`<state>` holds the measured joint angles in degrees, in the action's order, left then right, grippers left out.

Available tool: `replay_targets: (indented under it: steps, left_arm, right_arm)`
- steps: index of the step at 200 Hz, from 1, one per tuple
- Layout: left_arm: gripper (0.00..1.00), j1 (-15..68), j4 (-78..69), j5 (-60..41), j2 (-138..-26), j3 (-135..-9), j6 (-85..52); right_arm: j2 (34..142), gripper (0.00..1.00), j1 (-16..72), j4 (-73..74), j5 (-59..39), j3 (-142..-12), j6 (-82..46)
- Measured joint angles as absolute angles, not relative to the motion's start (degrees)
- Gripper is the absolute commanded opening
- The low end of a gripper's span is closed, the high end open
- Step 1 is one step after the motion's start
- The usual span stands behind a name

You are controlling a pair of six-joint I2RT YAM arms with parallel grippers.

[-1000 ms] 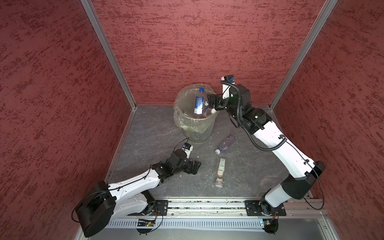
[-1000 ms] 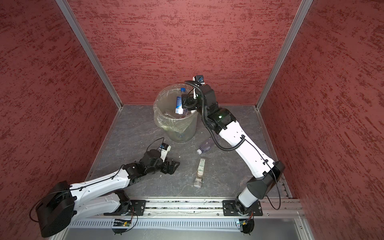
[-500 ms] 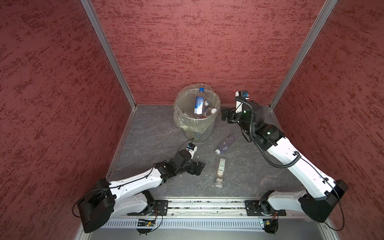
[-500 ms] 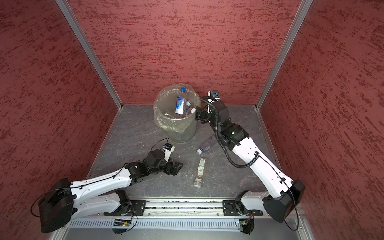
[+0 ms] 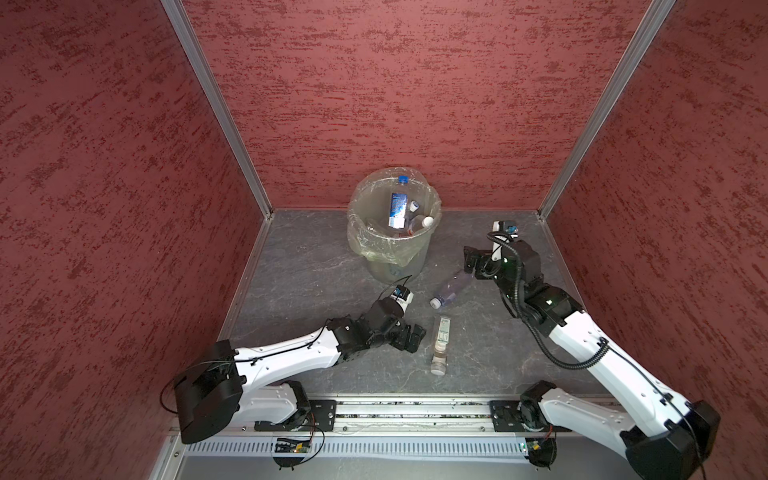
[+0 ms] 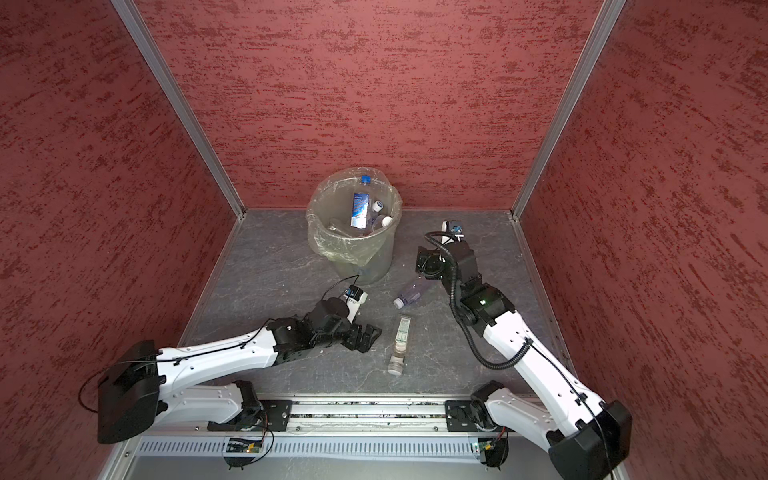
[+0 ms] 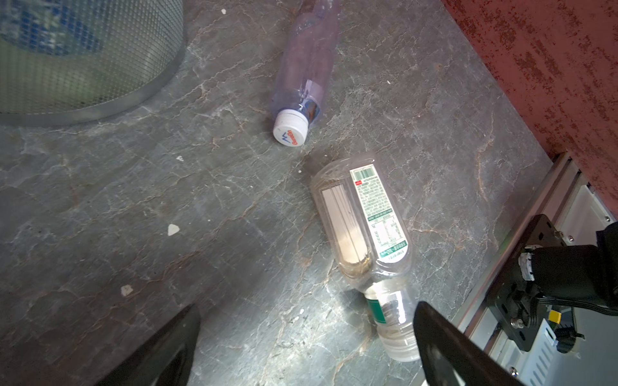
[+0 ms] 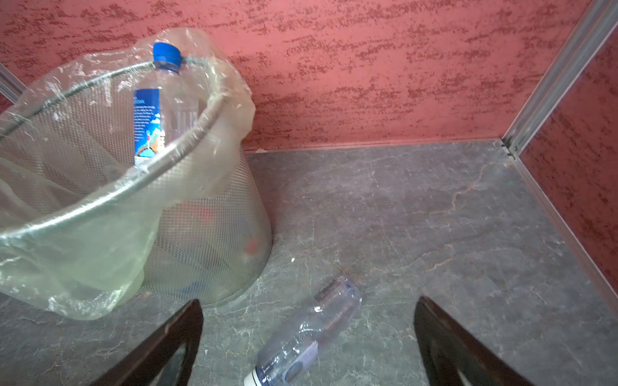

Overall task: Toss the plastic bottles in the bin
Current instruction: 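Draw the right gripper back while the left gripper reaches toward the green-label bottle, then lower the left gripper around the clear green-label bottle and close it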

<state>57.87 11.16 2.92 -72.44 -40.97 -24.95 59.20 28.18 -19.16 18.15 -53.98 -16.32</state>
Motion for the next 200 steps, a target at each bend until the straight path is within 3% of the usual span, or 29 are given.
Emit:
replay_targets:
  steps: [63, 200]
  left_arm:
    - [0.99, 58.7, 22.2, 2.9, -81.9, -54.5, -28.9]
    - [0.99, 62.1, 31.2, 2.4, -92.4, -65.2, -31.5]
  right_arm:
    - [53.8, 0.99, 27.2, -18.2, 18.1, -40.9, -23.4]
    - [32.2, 0.99, 27.2, -5.7, 20.9, -16.8, -25.3]
